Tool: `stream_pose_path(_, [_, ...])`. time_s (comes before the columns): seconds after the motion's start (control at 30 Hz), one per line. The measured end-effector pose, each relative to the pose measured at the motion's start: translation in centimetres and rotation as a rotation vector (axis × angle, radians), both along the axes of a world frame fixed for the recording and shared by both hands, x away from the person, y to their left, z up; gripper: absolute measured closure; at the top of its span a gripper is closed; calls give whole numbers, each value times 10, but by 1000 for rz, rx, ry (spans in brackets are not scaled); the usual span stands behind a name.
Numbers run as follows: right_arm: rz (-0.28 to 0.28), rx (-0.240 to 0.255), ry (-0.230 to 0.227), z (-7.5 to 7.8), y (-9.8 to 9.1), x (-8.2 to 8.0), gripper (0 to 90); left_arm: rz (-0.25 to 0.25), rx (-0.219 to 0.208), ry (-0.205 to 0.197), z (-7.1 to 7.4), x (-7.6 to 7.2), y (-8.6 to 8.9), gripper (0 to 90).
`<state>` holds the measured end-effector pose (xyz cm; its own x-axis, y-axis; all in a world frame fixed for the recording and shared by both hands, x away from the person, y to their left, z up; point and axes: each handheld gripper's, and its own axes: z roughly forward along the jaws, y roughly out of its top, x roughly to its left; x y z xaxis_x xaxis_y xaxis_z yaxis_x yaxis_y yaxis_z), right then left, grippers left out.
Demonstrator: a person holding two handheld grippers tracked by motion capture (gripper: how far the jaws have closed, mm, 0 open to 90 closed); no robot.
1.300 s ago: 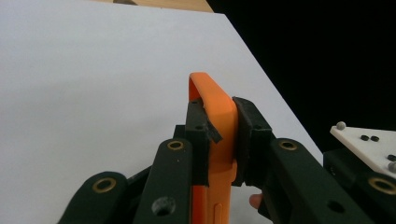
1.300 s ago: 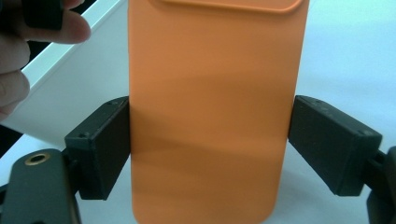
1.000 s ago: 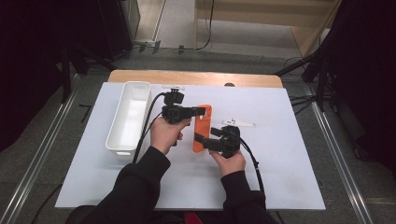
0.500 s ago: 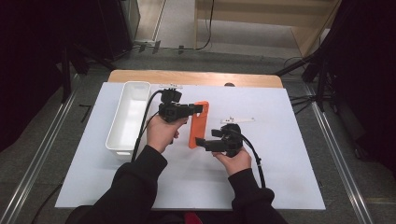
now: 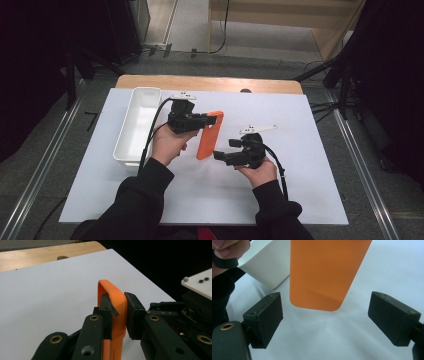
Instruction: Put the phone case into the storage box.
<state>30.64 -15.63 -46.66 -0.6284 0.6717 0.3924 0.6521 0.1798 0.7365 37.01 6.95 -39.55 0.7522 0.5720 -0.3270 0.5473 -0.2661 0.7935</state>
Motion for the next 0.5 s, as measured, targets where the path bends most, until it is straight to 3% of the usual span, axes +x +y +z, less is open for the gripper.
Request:
stream_pose_path(0.27, [49, -25, -15, 2, -6, 1, 119, -37, -10, -17, 4, -5, 1, 773])
stream_pose_path(0.33, [57, -36, -24, 5, -8, 2, 119, -46, 3, -35, 4, -6, 1, 773])
stream_pose_path(0.5, [79, -30, -39, 10, -14, 3, 119, -72, 22, -36, 3, -8, 0, 773])
